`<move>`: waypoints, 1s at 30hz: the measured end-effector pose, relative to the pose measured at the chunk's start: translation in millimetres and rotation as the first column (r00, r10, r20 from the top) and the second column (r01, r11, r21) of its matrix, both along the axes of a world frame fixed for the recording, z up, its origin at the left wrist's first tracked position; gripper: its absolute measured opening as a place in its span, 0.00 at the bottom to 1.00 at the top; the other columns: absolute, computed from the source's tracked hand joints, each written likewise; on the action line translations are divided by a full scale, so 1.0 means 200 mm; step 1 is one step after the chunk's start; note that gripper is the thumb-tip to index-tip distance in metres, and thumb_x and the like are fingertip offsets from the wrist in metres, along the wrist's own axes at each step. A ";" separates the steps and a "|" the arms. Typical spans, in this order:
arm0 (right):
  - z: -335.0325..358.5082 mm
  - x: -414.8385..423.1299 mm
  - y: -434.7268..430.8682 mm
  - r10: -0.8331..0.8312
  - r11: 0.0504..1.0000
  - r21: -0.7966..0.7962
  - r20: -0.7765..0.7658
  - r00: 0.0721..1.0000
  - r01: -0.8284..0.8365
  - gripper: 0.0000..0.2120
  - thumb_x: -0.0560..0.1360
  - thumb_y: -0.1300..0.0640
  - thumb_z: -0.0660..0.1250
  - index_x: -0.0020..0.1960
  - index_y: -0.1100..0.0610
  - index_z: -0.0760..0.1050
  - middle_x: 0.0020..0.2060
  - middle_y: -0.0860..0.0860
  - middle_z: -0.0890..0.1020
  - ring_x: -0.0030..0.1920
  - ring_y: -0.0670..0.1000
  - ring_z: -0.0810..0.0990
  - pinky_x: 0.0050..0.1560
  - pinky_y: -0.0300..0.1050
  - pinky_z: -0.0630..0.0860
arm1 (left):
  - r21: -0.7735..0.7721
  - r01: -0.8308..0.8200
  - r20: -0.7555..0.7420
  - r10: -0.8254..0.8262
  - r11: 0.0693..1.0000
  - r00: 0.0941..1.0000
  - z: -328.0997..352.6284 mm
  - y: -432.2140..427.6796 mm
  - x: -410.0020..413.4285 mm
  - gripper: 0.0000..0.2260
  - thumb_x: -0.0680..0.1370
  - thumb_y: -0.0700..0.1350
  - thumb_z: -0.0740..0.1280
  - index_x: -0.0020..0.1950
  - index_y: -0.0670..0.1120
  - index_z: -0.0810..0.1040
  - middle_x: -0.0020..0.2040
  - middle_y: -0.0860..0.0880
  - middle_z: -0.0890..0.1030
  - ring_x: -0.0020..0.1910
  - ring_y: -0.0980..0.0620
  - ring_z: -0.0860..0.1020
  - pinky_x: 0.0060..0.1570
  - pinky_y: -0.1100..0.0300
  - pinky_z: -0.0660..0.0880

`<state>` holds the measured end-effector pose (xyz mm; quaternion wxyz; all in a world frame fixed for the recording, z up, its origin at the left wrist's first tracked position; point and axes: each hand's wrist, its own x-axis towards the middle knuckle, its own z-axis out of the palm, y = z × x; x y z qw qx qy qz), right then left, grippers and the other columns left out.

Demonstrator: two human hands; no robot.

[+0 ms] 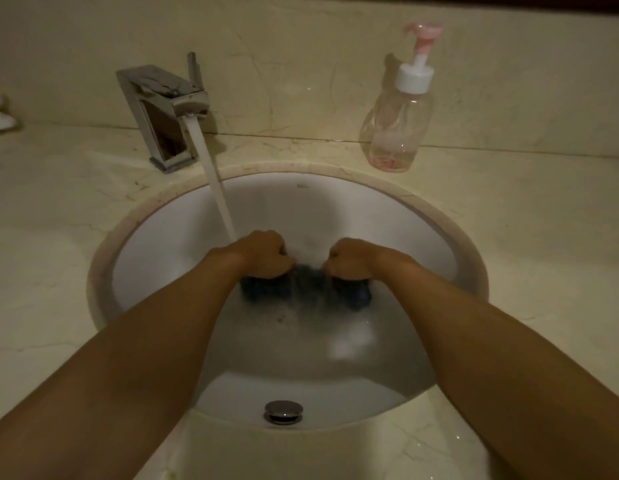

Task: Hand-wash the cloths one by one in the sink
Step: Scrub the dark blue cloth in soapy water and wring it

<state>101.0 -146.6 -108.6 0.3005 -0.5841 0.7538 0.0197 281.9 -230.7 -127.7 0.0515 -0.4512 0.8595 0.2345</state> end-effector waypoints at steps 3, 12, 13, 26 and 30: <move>0.04 -0.06 0.00 -0.001 0.965 -0.260 -0.120 0.993 -0.031 0.22 0.79 0.57 0.67 0.72 0.58 0.70 0.67 0.59 0.74 0.66 0.62 0.75 0.64 0.54 0.74 | -0.198 -0.048 -0.132 0.022 0.979 0.991 0.05 0.00 0.04 0.18 0.78 0.46 0.70 0.66 0.44 0.72 0.61 0.45 0.74 0.58 0.43 0.74 0.62 0.49 0.74; -0.07 -0.02 -0.02 0.266 0.963 0.020 -0.247 0.932 -0.269 0.25 0.75 0.48 0.73 0.70 0.53 0.75 0.65 0.53 0.77 0.63 0.57 0.78 0.57 0.47 0.74 | -0.014 0.232 0.269 -0.220 0.973 0.938 0.02 0.03 0.00 0.28 0.77 0.59 0.70 0.72 0.49 0.71 0.70 0.46 0.70 0.67 0.43 0.70 0.68 0.46 0.69; -0.07 -0.02 -0.02 0.248 0.965 -0.015 -0.271 0.930 -0.261 0.22 0.77 0.50 0.72 0.69 0.55 0.76 0.65 0.54 0.78 0.63 0.57 0.78 0.57 0.47 0.74 | -0.050 0.226 0.266 -0.206 0.973 0.942 0.01 0.02 -0.01 0.26 0.77 0.58 0.70 0.70 0.47 0.72 0.69 0.44 0.71 0.66 0.42 0.72 0.66 0.46 0.70; 0.00 -0.07 0.00 0.075 0.964 -0.256 -0.014 0.997 -0.076 0.14 0.81 0.47 0.66 0.59 0.56 0.78 0.56 0.56 0.81 0.56 0.58 0.80 0.56 0.50 0.76 | -0.278 0.017 -0.178 -0.069 0.961 0.982 0.08 -0.02 0.06 0.10 0.73 0.45 0.74 0.53 0.47 0.79 0.55 0.49 0.77 0.56 0.47 0.76 0.59 0.56 0.73; -0.01 0.04 0.00 0.291 0.956 -0.016 -0.006 0.957 -0.291 0.19 0.74 0.32 0.69 0.51 0.46 0.79 0.46 0.46 0.81 0.47 0.52 0.80 0.49 0.46 0.73 | -0.035 0.167 0.048 -0.166 0.985 0.985 0.08 0.02 -0.01 0.17 0.75 0.58 0.73 0.54 0.46 0.80 0.48 0.50 0.80 0.48 0.47 0.79 0.54 0.51 0.77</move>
